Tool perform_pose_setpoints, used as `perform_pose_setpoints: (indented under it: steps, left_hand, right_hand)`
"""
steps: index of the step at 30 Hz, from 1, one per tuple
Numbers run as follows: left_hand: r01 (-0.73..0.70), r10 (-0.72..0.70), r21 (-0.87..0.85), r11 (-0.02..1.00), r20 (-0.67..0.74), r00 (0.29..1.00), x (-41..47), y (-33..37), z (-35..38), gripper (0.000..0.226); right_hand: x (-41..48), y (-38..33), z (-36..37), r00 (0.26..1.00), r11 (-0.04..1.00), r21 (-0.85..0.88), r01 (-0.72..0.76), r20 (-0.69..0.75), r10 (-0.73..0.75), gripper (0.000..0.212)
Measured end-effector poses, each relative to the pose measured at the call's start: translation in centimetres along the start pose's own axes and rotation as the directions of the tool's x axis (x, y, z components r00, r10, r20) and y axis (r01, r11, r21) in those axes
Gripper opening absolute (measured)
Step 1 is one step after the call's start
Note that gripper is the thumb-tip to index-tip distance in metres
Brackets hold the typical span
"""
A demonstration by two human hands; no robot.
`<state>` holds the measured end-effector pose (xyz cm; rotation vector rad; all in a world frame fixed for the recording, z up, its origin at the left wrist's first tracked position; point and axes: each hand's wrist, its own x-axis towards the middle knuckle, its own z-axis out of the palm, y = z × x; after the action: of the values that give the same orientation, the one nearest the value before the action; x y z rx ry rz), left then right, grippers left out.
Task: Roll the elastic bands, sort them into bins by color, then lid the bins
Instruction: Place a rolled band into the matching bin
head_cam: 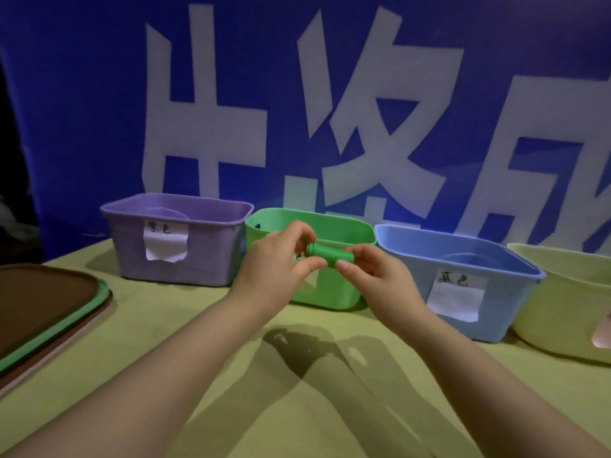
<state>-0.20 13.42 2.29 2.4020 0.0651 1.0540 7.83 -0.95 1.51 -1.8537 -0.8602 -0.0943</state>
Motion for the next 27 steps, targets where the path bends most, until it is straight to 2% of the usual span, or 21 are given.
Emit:
perform_pose_setpoints:
  steps: [9, 15, 20, 23, 27]
  left_hand:
    - [-0.038, 0.06, 0.211, 0.977, -0.099, 0.993, 6.8, -2.4, 2.2, 0.03]
    - [-0.06, 0.074, 0.282, 0.957, -0.038, 0.997, 8.8, -3.4, 4.4, 0.03]
    - [-0.009, -0.017, 0.329, 0.944, 0.076, 0.997, 9.0, -3.9, 4.8, 0.044]
    - [0.001, -0.035, 0.336, 0.942, 0.094, 0.995, 8.3, -3.8, 4.5, 0.048]
    - [-0.02, -0.003, 0.294, 0.956, 0.078, 0.997, 6.8, -2.6, 2.9, 0.04]
  right_hand:
    - [7.7, 0.8, 0.2, 0.982, 0.96, -0.27, 0.081, -0.14, -0.123, 0.029]
    - [9.3, 2.5, 0.2, 0.977, 0.909, -0.415, 0.024, -0.183, -0.109, 0.024]
    - [9.6, 2.7, 0.7, 0.981, 0.807, -0.59, -0.031, -0.175, -0.09, 0.033]
    - [8.9, 2.4, 0.6, 0.982, 0.8, -0.598, -0.049, -0.176, -0.071, 0.032]
    - [7.7, 1.2, 0.5, 0.978, 0.823, -0.566, -0.046, -0.194, -0.079, 0.029]
